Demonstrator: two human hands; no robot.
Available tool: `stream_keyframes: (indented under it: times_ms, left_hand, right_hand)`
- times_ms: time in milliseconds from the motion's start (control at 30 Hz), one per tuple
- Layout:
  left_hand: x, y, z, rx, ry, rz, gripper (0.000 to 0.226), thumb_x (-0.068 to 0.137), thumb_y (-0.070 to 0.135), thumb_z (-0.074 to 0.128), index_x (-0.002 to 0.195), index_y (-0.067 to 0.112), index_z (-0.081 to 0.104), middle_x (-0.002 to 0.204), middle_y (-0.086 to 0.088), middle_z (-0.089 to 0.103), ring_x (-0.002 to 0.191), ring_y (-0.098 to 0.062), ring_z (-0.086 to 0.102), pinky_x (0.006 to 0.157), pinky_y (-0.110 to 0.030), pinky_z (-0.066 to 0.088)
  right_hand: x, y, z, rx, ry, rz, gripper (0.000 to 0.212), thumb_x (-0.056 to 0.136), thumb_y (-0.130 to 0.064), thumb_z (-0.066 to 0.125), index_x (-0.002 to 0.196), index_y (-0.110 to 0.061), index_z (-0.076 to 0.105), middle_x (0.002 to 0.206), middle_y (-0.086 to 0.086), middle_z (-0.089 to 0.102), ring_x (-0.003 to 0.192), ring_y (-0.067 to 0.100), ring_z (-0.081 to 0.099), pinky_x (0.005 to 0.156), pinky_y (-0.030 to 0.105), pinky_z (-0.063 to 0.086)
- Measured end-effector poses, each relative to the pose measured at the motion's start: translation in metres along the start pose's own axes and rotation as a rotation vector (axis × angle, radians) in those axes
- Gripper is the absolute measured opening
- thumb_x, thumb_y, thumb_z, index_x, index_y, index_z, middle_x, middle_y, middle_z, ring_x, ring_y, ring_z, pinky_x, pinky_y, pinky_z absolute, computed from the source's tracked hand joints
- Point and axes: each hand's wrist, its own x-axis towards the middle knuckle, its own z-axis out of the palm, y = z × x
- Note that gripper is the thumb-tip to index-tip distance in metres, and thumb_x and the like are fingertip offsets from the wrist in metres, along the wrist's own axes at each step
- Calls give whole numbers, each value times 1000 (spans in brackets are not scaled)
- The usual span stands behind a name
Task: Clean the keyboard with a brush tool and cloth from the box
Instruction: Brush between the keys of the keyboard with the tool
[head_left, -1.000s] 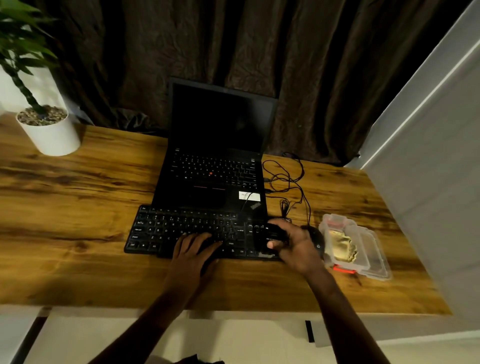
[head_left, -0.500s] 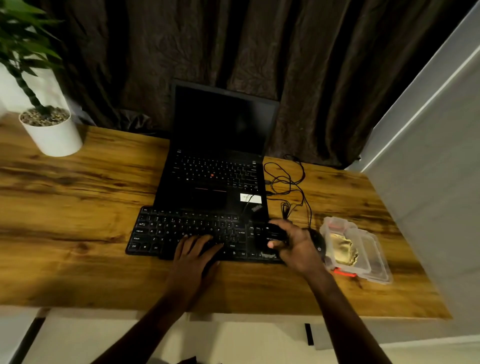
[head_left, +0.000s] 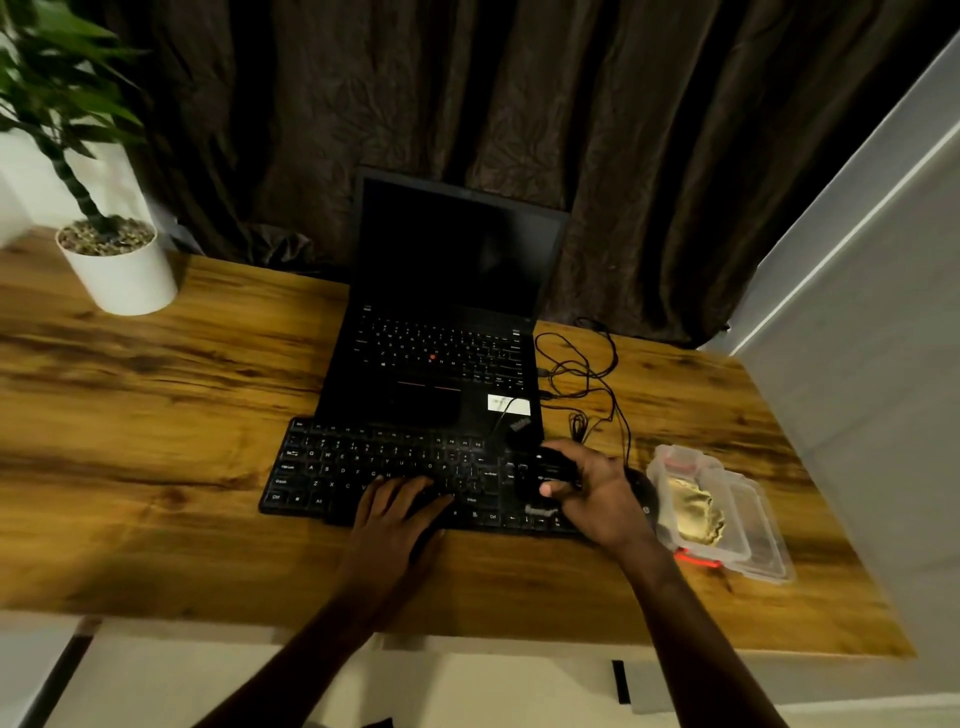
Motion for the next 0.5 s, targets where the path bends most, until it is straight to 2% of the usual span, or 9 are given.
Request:
stream_keyframes:
  times_ms: [100,133,267,367,433,500]
  left_hand:
    - [0,0,1,29,7,15,42,93,48,42,131,35,54,137,-2,50,128,-26,42,109,-55,32]
    - [-1,-1,1,28,6,15,42,93,48,43,132,35,53,138,-1,49,129,-26,41,110,-55,31]
    - [-2,-1,2,7,-9,-5,42,96,50,40,134,36,52,141,1,47,133,-25,39,115,-52,24]
    - [-2,1,-1,-1,-15,-5,42,97,51,39,134,36,52,142,1,46,134,-24,38,116,-49,19]
    - [-3,2,-2,3,-14,-7,42,96,50,40,134,36,52,142,2,46,134,-24,38,116,-48,16]
    - [-3,2,-3,5,-16,-11,42,95,48,43,134,37,52,142,2,46,134,-23,37,117,-47,16]
  right_hand:
    - [1,-13,14,57,-3,-14,53,85,-9,73,128,-35,56,110,-19,59,103,-2,60,75,9,53]
    - [1,-15,15,75,-11,-11,53,86,-8,73,129,-33,56,109,-19,59,103,-3,60,74,8,52]
    - [5,-6,5,31,1,-2,53,86,-10,72,127,-39,56,115,-8,64,107,8,63,83,30,60]
    - [11,4,-3,-100,26,9,60,84,-19,72,127,-54,49,117,-2,62,109,18,59,84,42,59]
    - [15,2,-1,-114,38,20,64,84,-20,72,126,-59,45,118,-1,60,108,21,58,82,45,59]
    - [18,-7,4,-71,49,-21,60,85,-13,71,125,-52,51,115,-4,63,105,17,62,77,38,61]
